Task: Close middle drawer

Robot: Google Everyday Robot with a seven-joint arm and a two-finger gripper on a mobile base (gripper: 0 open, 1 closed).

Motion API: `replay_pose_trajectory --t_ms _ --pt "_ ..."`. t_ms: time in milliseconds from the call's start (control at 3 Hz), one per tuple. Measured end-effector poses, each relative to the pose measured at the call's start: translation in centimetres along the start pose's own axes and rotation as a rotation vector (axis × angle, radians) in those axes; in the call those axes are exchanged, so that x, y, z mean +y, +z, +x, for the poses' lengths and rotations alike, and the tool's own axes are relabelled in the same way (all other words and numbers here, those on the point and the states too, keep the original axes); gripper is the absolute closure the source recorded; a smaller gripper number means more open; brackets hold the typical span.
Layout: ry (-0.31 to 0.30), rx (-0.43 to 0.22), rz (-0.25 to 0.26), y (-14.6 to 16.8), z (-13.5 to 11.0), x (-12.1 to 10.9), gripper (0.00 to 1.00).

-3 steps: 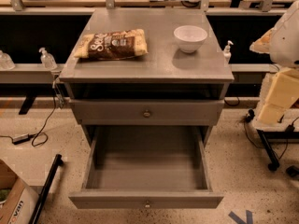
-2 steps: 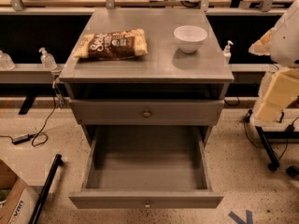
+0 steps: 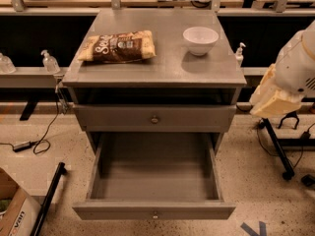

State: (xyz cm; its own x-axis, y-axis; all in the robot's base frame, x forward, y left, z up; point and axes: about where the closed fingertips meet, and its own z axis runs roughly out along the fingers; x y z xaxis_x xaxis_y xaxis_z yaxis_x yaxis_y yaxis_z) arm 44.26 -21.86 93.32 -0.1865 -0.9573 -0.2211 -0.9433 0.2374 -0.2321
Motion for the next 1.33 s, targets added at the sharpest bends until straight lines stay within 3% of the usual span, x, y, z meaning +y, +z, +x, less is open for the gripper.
replay_pose_trajectory --t_ms 333,667,1000,1333 --pt "-0.009 -0.016 -0.016 4.0 1.8 -0.2 0.89" --pt "-0.011 -0.019 -0.014 4.4 1.8 -0.3 1.00" --pt "-0.008 0.005 -0.054 5.7 2.0 0.5 1.00" --pt "-0.007 -0.026 -0.112 9.3 1.5 2.5 1.00"
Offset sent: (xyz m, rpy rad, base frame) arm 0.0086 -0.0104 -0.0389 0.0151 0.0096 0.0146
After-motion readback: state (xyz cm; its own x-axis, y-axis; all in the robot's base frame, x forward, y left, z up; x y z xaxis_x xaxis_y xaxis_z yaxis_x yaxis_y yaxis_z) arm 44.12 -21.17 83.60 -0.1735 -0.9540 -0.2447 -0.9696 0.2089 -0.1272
